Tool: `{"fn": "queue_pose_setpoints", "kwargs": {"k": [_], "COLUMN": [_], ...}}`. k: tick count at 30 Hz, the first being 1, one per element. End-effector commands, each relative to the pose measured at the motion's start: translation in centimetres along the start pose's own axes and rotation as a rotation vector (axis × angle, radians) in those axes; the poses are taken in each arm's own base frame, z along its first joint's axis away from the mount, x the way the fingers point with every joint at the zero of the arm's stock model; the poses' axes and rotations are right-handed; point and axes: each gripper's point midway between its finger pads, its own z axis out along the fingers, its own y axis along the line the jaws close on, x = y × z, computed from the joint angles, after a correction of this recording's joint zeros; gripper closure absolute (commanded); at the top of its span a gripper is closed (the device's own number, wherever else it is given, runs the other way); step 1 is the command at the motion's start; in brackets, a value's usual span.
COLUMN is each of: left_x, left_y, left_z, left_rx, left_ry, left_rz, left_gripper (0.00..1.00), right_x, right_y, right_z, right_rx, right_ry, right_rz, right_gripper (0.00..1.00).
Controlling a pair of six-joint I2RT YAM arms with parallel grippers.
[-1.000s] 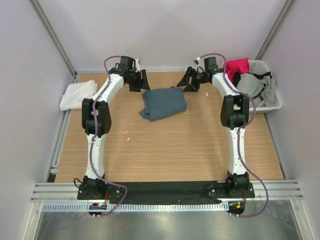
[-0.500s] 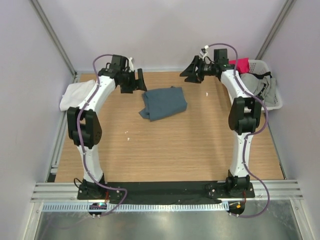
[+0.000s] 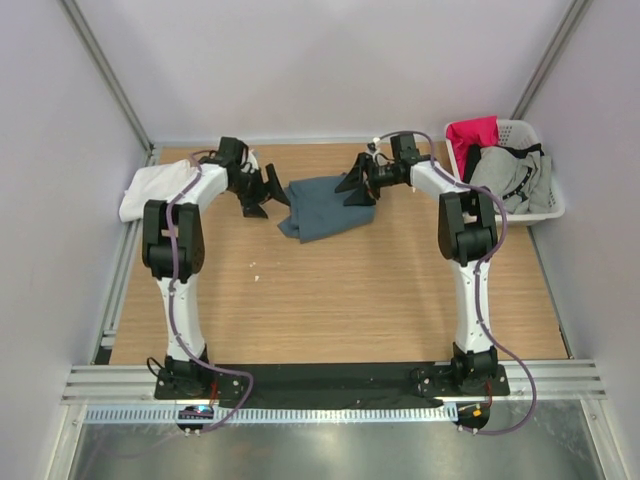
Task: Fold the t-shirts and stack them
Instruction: Fold the tshirt, then neatly place the folded tshirt to the corner
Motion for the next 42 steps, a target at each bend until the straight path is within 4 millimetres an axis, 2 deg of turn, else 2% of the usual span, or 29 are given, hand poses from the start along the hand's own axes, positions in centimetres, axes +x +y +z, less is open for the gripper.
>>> {"fn": "queue_pose_setpoints", "kwargs": {"k": [1, 12, 18, 22, 25, 27, 29, 30, 31, 34, 36, 37, 39, 40, 41, 42], "left_x": [-0.6, -0.2, 1.5, 2.7, 3.0, 2.9, 2.9, 2.8, 2.8, 2.3, 2.1, 1.6, 1.5, 0.9, 0.5, 0.1], "left_y": [-0.6, -0.1, -1.9, -2.5, -2.7, -2.9, -3.1, -3.4, -3.6, -4.1, -4.3, -4.9, -4.6, -4.7, -4.3, -3.9], "left_z": [1.5, 5.7, 7.8, 8.6, 8.9, 9.1, 9.2, 9.1, 9.0, 8.1, 6.9, 5.7, 3.8, 2.7, 0.8, -0.2], "left_rx": [0.075, 0.136, 0.189, 0.213, 0.23, 0.244, 0.255, 0.264, 0.271, 0.281, 0.265, 0.269, 0.227, 0.222, 0.191, 0.178], "left_ry": [0.019, 0.08, 0.146, 0.182, 0.196, 0.197, 0.199, 0.197, 0.197, 0.175, 0.161, 0.131, 0.127, 0.101, 0.084, 0.071], "left_rz": [-0.048, -0.141, -0.166, -0.187, -0.191, -0.193, -0.189, -0.182, -0.177, -0.135, -0.105, -0.044, 0.004, 0.085, 0.096, 0.114], "left_gripper": [0.18, 0.19, 0.23, 0.28, 0.36, 0.46, 0.62, 0.69, 0.84, 1.0, 1.0, 1.0, 1.0, 1.0, 1.0, 1.0], "right_x": [-1.0, -0.1, 0.0, 0.0, -0.3, -0.3, -0.4, -0.4, -0.5, -1.3, -2.4, -2.9, -4.9, -5.2, -5.8, -6.8], "right_y": [-0.2, -5.2, -7.0, -7.3, -7.2, -7.3, -7.4, -7.4, -7.4, -6.3, -5.0, -4.6, -2.5, -2.4, -0.8, 0.0], "right_z": [-0.1, 0.9, 1.5, 1.7, 1.7, 1.7, 1.7, 1.8, 1.8, 1.3, 0.5, -0.3, -2.4, -3.8, -5.2, -6.5], "right_rx": [-0.017, 0.063, 0.08, 0.084, 0.08, 0.081, 0.083, 0.084, 0.083, 0.073, 0.071, 0.081, 0.118, 0.159, 0.183, 0.214], "right_ry": [-0.015, 0.01, 0.018, 0.017, 0.01, 0.011, 0.009, 0.007, 0.006, -0.012, -0.041, -0.057, -0.121, -0.137, -0.166, -0.189], "right_rz": [0.002, 0.078, 0.114, 0.116, 0.111, 0.111, 0.111, 0.108, 0.107, 0.074, 0.018, -0.005, -0.149, -0.169, -0.241, -0.364], "right_gripper": [0.34, 0.34, 0.34, 0.34, 0.34, 0.34, 0.34, 0.34, 0.34, 0.34, 0.34, 0.34, 0.34, 0.33, 0.33, 0.33]}}
